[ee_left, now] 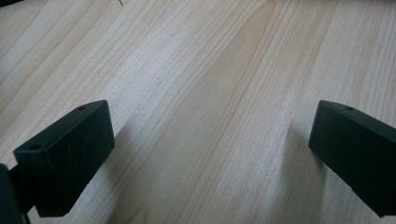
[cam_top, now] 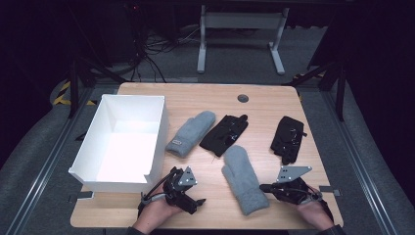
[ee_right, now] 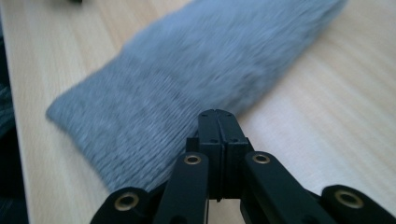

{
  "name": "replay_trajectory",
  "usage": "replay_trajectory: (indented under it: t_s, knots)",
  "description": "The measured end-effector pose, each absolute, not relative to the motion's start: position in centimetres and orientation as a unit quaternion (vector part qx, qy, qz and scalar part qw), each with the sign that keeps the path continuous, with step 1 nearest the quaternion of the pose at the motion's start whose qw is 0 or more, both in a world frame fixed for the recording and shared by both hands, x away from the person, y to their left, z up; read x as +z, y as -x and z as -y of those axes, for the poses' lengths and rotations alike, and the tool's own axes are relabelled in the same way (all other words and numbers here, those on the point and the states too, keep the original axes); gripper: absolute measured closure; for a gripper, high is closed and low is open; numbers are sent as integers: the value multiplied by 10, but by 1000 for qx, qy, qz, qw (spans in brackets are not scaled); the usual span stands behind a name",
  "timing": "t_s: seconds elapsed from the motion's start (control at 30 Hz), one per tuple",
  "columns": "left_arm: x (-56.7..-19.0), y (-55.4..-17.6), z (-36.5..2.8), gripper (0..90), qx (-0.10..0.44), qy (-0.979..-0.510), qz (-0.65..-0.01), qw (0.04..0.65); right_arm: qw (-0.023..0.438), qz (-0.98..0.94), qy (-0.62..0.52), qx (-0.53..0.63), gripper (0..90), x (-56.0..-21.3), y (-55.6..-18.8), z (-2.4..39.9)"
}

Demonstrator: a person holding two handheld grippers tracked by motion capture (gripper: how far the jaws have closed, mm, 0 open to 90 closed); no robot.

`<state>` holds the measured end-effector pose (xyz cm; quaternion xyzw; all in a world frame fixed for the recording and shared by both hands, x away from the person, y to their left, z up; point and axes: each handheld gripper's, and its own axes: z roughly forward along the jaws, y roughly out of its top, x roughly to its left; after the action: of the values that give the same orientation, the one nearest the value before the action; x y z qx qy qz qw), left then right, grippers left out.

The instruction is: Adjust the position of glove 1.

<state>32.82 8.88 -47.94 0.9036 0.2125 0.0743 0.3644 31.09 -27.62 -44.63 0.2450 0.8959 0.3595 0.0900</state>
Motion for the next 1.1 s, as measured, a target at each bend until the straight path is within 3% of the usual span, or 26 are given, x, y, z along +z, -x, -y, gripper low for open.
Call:
replay_trajectory:
  t_s: [0.47, 1.1]
  knots:
    - [-479, -328, -89, 5, 74, -904, -212, 364, 38, -911, -196, 361, 900, -451, -299, 247]
    - [-479, -328, -89, 5, 74, -904, -213, 364, 26, -912, -163, 375, 900, -451, -305, 210]
